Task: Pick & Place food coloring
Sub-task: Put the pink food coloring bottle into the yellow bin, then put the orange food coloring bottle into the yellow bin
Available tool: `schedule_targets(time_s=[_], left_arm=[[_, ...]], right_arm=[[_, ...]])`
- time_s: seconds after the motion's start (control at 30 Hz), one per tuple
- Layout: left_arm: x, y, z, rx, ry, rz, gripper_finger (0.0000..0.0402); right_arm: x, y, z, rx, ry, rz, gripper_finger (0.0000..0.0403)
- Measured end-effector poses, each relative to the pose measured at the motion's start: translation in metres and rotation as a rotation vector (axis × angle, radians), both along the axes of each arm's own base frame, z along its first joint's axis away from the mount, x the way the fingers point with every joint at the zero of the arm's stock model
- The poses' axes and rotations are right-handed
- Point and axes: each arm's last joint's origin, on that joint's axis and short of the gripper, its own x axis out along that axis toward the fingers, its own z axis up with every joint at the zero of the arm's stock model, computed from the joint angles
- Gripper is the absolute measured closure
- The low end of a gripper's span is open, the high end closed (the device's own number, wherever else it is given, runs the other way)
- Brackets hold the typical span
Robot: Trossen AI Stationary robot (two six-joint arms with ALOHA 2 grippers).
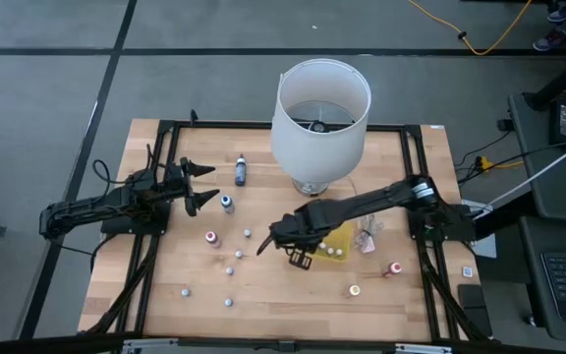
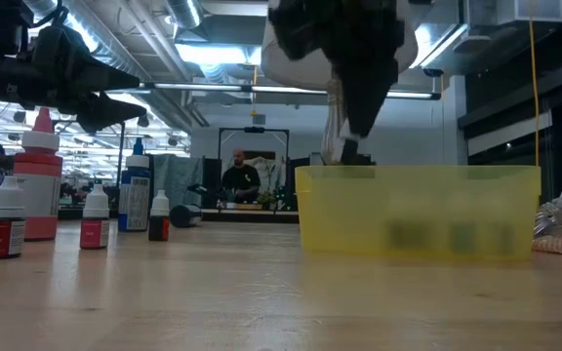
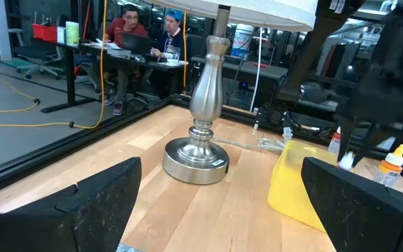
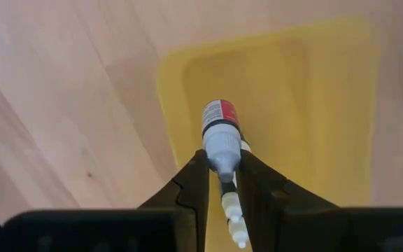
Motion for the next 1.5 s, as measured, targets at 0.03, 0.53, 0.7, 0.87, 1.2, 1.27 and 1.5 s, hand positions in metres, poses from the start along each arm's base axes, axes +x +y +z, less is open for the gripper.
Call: schedule_targets(time_s=[0.03, 0.53, 0.7, 0.87, 1.2, 1.27, 1.5], left_arm=[[0.000, 0.000, 0.000, 0.000, 0.000, 0.000, 0.0013], [0.000, 0.000, 0.000, 0.000, 0.000, 0.000, 0.0013], [0.000, 0.000, 0.000, 0.000, 0.000, 0.000, 0.0013], [0.000, 0.000, 0.000, 0.000, 0.000, 0.000, 0.0013], [0.000, 0.000, 0.000, 0.000, 0.000, 0.000, 0.0013], [0.000, 0.000, 0.000, 0.000, 0.000, 0.000, 0.0013], [0.000, 0.000, 0.000, 0.000, 0.000, 0.000, 0.0013]], right_arm=[[0.001, 0.000, -0.003, 0.006, 0.010, 0.007, 0.0332], [0.003, 0.002, -0.049, 0.010, 0.128, 0.044, 0.0331], [0.000, 0.001, -0.055, 0.005, 0.150, 0.047, 0.0331], [-0.001, 0.001, -0.056, 0.006, 0.156, 0.048, 0.0331], [-0.001, 0.001, -0.056, 0.029, 0.162, 0.068, 0.0316], [-0.001, 0.001, -0.056, 0.029, 0.163, 0.068, 0.0305], [-0.002, 0.001, -0.055, 0.028, 0.167, 0.067, 0.0269]])
